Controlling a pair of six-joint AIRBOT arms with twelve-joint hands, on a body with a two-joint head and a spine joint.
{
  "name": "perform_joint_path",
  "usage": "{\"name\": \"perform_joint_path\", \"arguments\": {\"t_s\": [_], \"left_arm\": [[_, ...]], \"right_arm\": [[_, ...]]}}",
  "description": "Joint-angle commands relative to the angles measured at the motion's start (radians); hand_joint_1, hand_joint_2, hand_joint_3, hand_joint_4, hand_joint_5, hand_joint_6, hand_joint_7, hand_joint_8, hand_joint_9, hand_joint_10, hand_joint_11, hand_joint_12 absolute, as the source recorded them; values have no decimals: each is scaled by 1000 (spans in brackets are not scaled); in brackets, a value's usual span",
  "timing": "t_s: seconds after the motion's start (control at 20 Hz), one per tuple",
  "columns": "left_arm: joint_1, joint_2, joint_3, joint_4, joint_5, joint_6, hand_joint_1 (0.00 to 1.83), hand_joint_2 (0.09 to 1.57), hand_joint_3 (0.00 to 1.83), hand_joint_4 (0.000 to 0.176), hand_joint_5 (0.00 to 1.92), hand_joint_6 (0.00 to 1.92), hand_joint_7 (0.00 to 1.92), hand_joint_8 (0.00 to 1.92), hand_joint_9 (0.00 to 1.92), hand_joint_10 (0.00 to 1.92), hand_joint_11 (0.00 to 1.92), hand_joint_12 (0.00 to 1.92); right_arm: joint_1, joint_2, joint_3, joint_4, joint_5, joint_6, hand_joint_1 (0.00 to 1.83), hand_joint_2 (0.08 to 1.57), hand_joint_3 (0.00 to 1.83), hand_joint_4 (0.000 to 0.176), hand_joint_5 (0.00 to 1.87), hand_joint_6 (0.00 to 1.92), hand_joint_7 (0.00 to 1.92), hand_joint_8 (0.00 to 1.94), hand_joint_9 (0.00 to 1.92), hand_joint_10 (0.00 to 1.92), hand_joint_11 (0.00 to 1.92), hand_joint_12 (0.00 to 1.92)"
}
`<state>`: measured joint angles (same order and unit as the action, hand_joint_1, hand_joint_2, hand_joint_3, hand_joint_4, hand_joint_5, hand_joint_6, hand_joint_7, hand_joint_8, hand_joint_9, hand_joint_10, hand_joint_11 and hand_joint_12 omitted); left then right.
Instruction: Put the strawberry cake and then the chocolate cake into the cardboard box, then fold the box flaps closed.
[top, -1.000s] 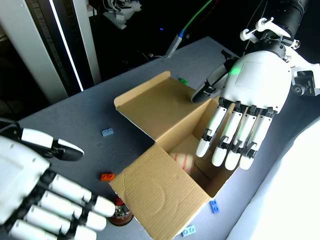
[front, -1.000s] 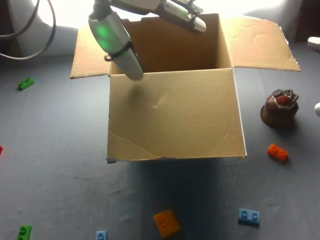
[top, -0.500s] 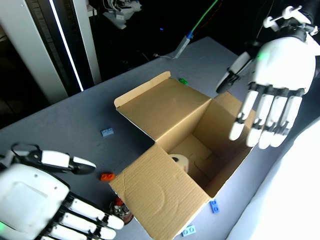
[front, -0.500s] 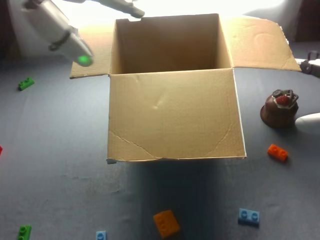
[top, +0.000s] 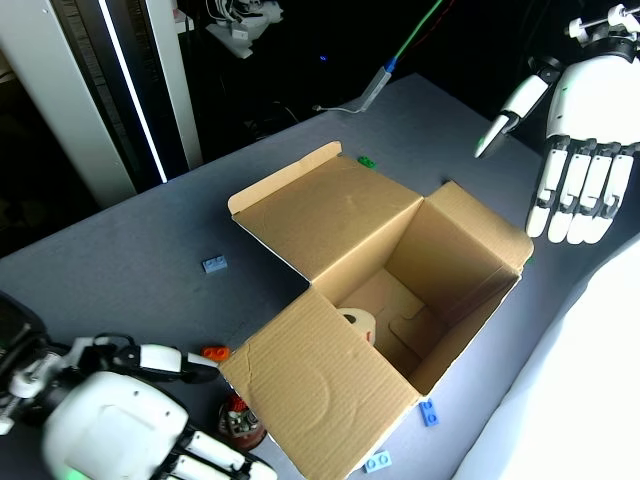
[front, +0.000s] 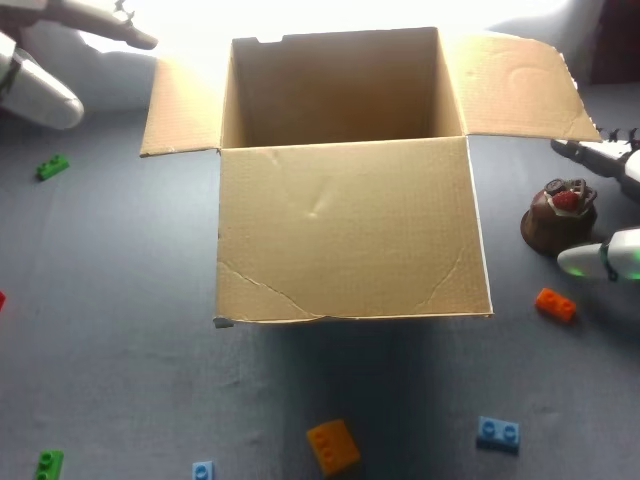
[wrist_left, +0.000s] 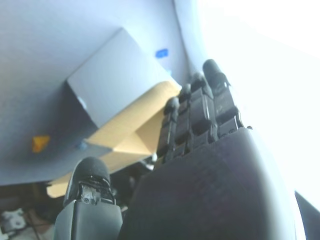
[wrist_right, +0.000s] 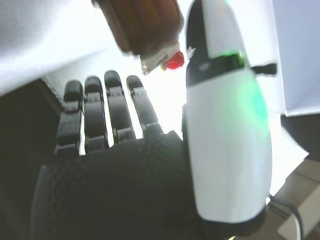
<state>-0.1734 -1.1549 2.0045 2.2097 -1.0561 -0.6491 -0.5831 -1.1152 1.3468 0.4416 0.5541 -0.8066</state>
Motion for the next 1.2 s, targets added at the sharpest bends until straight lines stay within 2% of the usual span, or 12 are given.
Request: {"name": "perform_joint_path", "arguments": {"t_s": [0.0,0.05,0.25,0.4,0.5,0.6,0.7,0.8,1.0,1.05,1.1,1.15], "left_arm": [[-2,21,7,-75,12,-1,0,1190,7,0,62,0,90,1,100,1,0,428],[8,33,6,-83,2,-1,0,1186,4,0,59,0,89,0,101,1,0,428],[97,77,-10,-148,-21,6,0,1191,5,0,49,1,76,0,93,0,0,447],[165,102,-46,-217,-31,54,0,1195,4,0,55,2,80,0,79,0,0,392],[172,112,-59,-232,-43,73,0,1192,1,0,61,3,82,1,80,1,0,408],[217,114,-57,-304,-51,118,0,1200,4,0,66,4,80,4,77,3,0,384],[276,111,-57,-365,-52,179,0,1198,3,0,79,7,96,7,90,6,0,417],[354,98,-51,-411,-55,192,0,1196,1,0,82,5,96,3,97,6,0,447],[393,82,-39,-462,-83,225,0,1196,0,0,70,2,87,1,95,2,0,436],[393,80,-39,-468,-86,225,0,1193,0,0,70,2,87,2,93,1,0,429],[393,78,-41,-477,-89,225,0,1191,0,0,75,3,91,2,95,1,0,443],[393,77,-44,-480,-91,225,0,1192,0,0,78,4,90,1,94,1,0,443]], "right_arm": [[3,4,17,2,109,3,892,987,0,6,0,0,93,1,68,1,0,201],[4,-7,28,2,108,3,906,977,0,9,4,1,111,4,92,7,0,252],[21,-35,54,2,103,-2,924,978,0,5,22,4,108,2,93,3,0,254],[40,-41,54,2,91,-2,935,978,0,7,18,1,106,1,102,5,0,254],[47,-47,54,2,89,-2,920,995,5,8,25,3,99,0,100,2,0,216],[48,-50,54,0,89,-2,932,989,1,3,61,16,111,5,105,3,0,217],[45,-51,54,0,89,-2,942,987,0,0,103,17,150,8,142,11,0,384],[43,-52,54,-4,90,-2,953,996,1,0,149,16,198,8,182,13,0,492],[42,-52,54,-8,97,-2,926,1010,3,0,197,15,270,10,239,15,0,645],[42,-52,54,-9,98,-2,918,1022,6,0,210,14,278,6,243,11,0,631],[42,-52,54,-11,99,-2,926,1035,5,0,286,21,337,7,300,16,0,706],[42,-52,54,-15,101,-2,961,1069,8,0,469,46,490,20,432,39,0,907]]}}
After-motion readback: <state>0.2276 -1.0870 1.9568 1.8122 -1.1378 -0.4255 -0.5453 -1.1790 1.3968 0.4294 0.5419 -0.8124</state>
